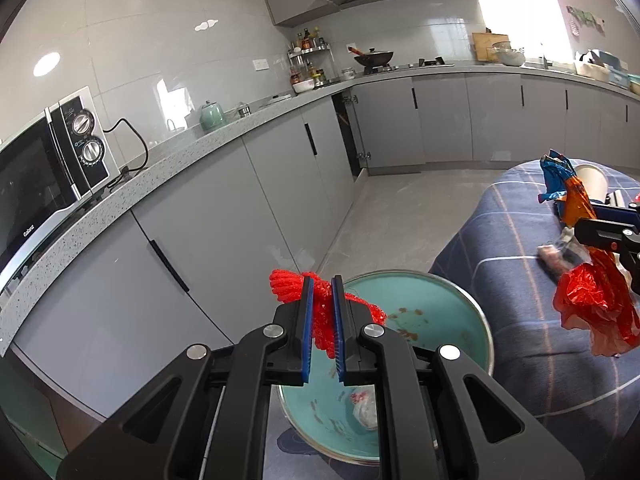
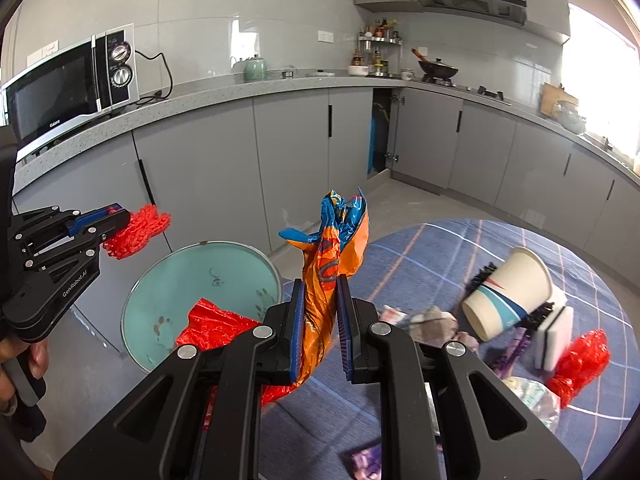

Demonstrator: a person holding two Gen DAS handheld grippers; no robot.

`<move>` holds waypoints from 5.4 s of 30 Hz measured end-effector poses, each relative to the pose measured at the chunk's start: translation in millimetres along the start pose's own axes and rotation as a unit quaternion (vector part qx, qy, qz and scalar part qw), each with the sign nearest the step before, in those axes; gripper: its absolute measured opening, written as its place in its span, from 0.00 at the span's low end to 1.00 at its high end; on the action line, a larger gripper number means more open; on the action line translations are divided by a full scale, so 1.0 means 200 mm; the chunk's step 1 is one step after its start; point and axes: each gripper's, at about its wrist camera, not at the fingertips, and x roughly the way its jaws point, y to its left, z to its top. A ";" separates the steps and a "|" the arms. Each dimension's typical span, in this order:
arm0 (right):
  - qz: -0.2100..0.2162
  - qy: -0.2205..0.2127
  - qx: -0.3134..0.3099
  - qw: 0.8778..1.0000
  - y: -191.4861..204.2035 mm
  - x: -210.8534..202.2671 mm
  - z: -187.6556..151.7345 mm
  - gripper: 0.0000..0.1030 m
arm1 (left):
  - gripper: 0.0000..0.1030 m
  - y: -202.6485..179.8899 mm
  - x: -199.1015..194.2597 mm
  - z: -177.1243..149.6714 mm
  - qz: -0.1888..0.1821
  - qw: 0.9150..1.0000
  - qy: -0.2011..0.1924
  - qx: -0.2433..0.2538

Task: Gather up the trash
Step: 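Carry the red mesh bag and orange wrapper over the teal bin, then open both tools to drop the mesh bag and wrapper into the bin, then move both open tools back over the table trash, then close the left tool on the clear bag tied with a yellow band, then grasp the red crinkly plastic bag with the right tool while the left tool lifts the clear bag, then carry the clear bag and red bag over the teal bin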

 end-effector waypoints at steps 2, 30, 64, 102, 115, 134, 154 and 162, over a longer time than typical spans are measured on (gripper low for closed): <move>0.004 0.001 -0.003 1.000 0.02 0.02 0.01 0.16 | 0.09 0.02 0.01 -0.01 0.003 1.000 0.002 -0.002; 0.045 0.036 -0.033 0.998 0.24 0.27 0.06 0.16 | 0.10 0.17 0.17 -0.09 0.018 0.999 0.030 -0.016; 0.030 0.021 -0.012 0.999 0.09 0.11 -0.04 0.49 | 0.81 0.02 0.07 -0.09 0.019 1.000 0.013 0.012; -0.216 0.020 0.173 0.961 -1.01 -0.64 -0.76 0.64 | 0.69 -1.35 -0.11 0.02 -0.191 0.967 -0.002 0.170; -0.220 0.022 0.177 0.959 -1.03 -0.62 -0.73 0.65 | 0.02 -1.34 -0.22 0.01 -0.250 0.950 -0.011 0.188; -0.217 0.018 0.175 0.960 -1.11 -0.38 -0.45 0.65 | 0.02 -0.91 -0.25 0.26 -0.174 0.977 -0.078 0.090; -0.208 0.042 0.193 0.958 -1.19 -0.26 -0.43 0.07 | 0.02 -0.73 -0.19 0.23 -0.128 0.987 -0.081 0.061; -0.190 0.004 0.163 0.968 -0.98 -0.41 -0.34 0.07 | 0.02 -0.61 -0.21 0.21 -0.098 0.990 -0.082 0.052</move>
